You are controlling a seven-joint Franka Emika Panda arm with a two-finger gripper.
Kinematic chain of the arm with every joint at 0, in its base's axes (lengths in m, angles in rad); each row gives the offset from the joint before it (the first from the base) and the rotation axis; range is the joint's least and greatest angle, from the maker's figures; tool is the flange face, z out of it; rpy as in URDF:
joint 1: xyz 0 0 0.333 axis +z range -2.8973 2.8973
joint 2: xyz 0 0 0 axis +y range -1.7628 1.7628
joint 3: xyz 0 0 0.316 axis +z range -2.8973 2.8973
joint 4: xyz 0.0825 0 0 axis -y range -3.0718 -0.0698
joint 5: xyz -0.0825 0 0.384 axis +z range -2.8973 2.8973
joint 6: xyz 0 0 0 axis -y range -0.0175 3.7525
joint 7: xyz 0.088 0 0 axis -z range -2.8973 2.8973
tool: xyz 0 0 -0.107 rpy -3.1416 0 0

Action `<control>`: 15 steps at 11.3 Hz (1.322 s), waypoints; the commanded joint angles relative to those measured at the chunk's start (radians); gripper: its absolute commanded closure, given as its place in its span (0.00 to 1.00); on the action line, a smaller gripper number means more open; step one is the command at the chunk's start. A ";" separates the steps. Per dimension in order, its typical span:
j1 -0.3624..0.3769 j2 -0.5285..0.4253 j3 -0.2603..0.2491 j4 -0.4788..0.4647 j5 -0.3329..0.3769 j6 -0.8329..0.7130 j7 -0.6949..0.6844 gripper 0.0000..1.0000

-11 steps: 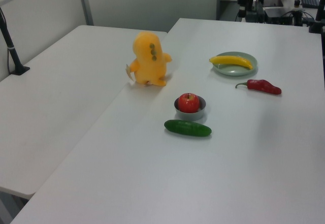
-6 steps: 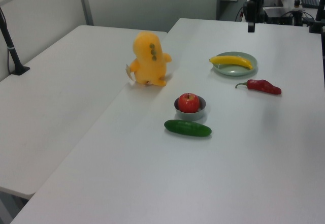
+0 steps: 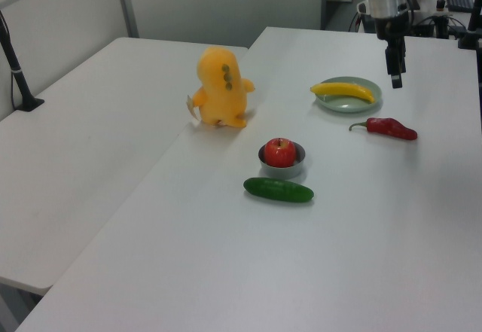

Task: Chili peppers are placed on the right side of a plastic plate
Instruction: 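Lower the gripper onto the red chili pepper and close on it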

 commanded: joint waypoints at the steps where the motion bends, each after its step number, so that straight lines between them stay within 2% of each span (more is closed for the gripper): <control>1: -0.003 -0.031 -0.028 -0.161 -0.010 0.173 -0.005 0.00; 3: -0.020 -0.034 -0.028 -0.251 -0.010 0.297 -0.005 0.00; 5: -0.034 -0.032 -0.028 -0.294 -0.010 0.381 -0.005 0.00; 8: -0.054 -0.031 -0.028 -0.393 -0.007 0.608 -0.004 0.00; 10: -0.057 -0.026 -0.028 -0.431 0.001 0.717 -0.004 0.00; 12: -0.046 -0.020 -0.028 -0.430 0.002 0.727 0.016 0.00; 13: -0.043 -0.016 -0.028 -0.430 0.002 0.727 0.016 0.02; 15: -0.040 -0.003 -0.027 -0.428 0.002 0.727 0.015 0.30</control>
